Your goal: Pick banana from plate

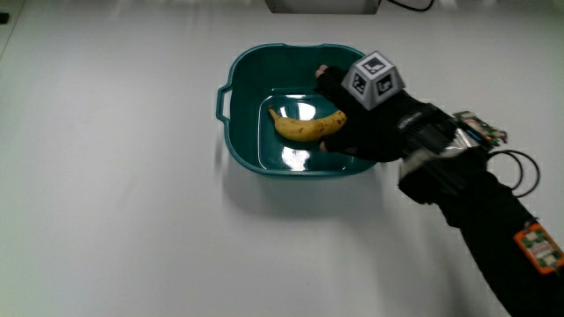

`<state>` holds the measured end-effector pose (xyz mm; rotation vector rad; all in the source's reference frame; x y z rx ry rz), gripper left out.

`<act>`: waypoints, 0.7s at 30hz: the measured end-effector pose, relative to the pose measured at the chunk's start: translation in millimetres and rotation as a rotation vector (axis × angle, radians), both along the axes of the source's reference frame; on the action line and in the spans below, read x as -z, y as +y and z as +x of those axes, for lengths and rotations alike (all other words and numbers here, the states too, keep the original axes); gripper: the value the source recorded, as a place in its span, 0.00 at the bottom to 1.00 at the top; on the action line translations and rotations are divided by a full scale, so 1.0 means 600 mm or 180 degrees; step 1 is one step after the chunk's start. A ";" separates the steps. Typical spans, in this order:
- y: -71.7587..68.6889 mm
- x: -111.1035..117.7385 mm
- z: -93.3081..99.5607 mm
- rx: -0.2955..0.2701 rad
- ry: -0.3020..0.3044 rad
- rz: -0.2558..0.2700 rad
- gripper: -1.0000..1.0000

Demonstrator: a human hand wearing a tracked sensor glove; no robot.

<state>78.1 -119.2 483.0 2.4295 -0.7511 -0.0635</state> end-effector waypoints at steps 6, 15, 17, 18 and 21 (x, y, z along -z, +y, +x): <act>-0.008 -0.015 -0.024 -0.0008 0.0013 -0.0136 0.50; 0.001 -0.065 -0.028 -0.0029 0.0143 -0.0371 0.50; 0.001 -0.073 -0.032 -0.0048 0.0219 -0.0351 0.50; 0.000 -0.080 -0.032 -0.0042 0.0234 -0.0415 0.50; 0.002 -0.086 -0.034 -0.0018 0.0177 -0.0529 0.50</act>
